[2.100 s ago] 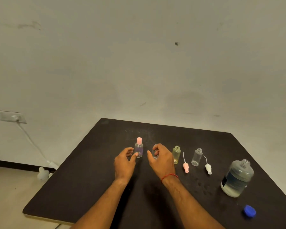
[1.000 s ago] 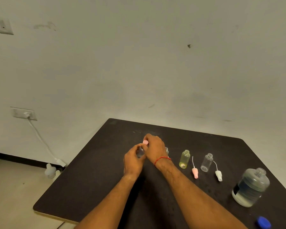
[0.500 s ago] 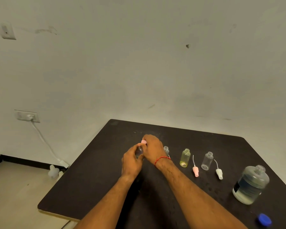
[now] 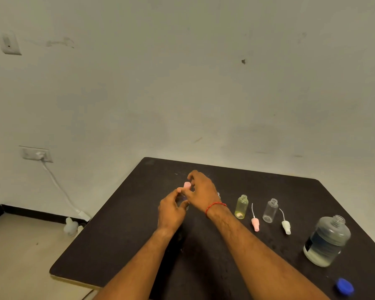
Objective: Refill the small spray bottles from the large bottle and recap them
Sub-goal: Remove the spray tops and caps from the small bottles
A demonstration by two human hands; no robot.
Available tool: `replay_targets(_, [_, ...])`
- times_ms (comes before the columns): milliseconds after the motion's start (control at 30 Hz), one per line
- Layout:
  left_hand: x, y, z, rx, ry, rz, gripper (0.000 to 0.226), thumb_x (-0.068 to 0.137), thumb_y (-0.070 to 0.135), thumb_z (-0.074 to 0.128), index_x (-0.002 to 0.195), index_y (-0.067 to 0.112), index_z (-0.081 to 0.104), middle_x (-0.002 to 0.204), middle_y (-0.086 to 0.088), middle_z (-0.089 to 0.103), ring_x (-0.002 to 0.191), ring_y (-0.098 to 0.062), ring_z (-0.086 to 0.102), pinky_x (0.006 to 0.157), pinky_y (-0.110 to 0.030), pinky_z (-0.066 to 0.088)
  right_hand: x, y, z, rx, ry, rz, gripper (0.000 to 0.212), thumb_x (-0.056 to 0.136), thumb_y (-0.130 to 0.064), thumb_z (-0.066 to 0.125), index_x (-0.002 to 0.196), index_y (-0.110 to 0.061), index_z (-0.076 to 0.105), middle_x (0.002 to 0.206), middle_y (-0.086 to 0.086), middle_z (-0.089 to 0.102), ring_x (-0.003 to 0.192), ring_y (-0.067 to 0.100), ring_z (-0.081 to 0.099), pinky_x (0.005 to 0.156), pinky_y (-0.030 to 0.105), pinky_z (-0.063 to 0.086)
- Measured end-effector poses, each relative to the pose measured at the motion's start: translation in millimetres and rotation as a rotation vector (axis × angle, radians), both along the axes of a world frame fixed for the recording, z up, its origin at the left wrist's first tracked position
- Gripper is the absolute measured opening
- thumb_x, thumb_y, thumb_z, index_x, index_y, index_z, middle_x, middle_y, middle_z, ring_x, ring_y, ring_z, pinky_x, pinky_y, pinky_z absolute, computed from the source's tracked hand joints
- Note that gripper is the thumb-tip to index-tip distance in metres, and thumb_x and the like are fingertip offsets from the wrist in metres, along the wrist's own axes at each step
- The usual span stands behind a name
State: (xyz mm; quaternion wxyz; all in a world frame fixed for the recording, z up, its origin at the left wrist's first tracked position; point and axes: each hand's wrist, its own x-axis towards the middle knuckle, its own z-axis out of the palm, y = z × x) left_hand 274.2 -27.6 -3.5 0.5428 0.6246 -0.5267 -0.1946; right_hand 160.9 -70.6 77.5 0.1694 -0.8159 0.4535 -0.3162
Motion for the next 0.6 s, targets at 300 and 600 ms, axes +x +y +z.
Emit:
replay_targets(300, [-0.6, 1.8, 6.8, -0.037, -0.023, 0.011, 0.027, 0.088, 0.021, 0.076, 0.107, 0.038, 0.066, 0.098, 0.017, 0.070, 0.097, -0.001, 0.066, 0.081, -0.018, 0.053, -2.1, -2.2, -1.4, 0.071, -0.084, 0.133, 0.044, 0.077, -0.005, 0.071, 0.113, -0.029, 0.064, 0.113, -0.007, 0.062, 0.103, 0.009, 0.058, 0.091, 0.026, 0.052])
replay_targets(600, [-2.5, 6.4, 9.3, 0.000, -0.034, 0.017, 0.037, 0.086, 0.016, 0.078, 0.118, 0.032, 0.067, 0.098, 0.021, 0.066, 0.095, 0.007, 0.062, 0.079, -0.010, 0.045, -2.8, 2.1, 7.5, 0.002, -0.044, 0.018, 0.013, 0.082, -0.022, 0.071, 0.092, -0.024, 0.062, 0.088, -0.008, 0.056, 0.080, 0.009, 0.054, 0.067, 0.019, 0.042])
